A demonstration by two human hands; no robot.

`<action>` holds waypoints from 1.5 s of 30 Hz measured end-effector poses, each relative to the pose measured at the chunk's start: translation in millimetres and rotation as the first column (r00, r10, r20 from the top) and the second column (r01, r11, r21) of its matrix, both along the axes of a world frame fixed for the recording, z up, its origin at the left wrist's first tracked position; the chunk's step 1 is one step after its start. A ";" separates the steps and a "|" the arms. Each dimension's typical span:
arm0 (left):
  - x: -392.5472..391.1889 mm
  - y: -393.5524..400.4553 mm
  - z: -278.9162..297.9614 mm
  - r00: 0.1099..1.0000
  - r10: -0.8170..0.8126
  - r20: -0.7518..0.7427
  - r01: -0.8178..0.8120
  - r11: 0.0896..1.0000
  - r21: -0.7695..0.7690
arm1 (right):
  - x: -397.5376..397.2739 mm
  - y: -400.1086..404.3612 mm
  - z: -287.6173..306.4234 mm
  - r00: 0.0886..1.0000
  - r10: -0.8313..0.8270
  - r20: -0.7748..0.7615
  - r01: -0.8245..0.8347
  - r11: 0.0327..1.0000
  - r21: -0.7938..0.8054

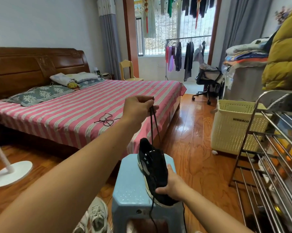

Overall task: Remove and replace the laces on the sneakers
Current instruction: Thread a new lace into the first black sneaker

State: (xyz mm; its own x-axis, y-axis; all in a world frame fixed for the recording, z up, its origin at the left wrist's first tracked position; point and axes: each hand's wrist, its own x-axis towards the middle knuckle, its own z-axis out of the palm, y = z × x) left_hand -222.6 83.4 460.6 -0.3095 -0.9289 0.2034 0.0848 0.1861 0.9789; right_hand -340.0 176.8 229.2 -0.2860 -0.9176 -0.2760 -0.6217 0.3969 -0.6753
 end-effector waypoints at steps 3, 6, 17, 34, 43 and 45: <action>1.1 -11.9 19.7 0.997 0.042 0.069 -0.034 0.994 -0.107 | -1.5 -0.8 -4.6 1.000 -0.003 0.018 0.003 1.000 0.009; 0.8 -16.3 24.6 0.984 0.051 0.169 -0.025 0.988 -0.152 | -2.2 -0.6 -3.5 1.000 -0.006 -0.026 0.006 1.000 -0.018; -7.5 -3.6 7.4 0.999 0.014 0.029 -0.014 1.000 -0.006 | 36.6 16.3 19.3 0.889 -0.209 -0.408 0.162 0.976 -0.146; 85.4 -110.9 43.6 0.882 0.425 -0.206 -0.458 0.875 -0.156 | 23.1 15.6 11.7 0.874 -0.071 -0.481 0.119 0.990 0.070; 76.0 -56.4 -133.5 -0.013 0.167 0.986 0.624 0.772 -0.122 | -5.0 12.8 2.4 0.986 -0.122 -0.110 0.123 0.992 -0.004; 51.0 -32.3 -170.1 0.085 0.202 0.976 0.764 0.615 -0.194 | -6.3 13.2 1.1 0.988 -0.114 -0.105 0.114 0.993 -0.009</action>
State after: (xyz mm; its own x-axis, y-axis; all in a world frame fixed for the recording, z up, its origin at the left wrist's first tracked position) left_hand -171.6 51.1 290.5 -0.8662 -0.4789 -0.1427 -0.4764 0.8776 -0.0533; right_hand -346.3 190.0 230.3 -0.4162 -0.8782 -0.2358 -0.6402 0.4671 -0.6098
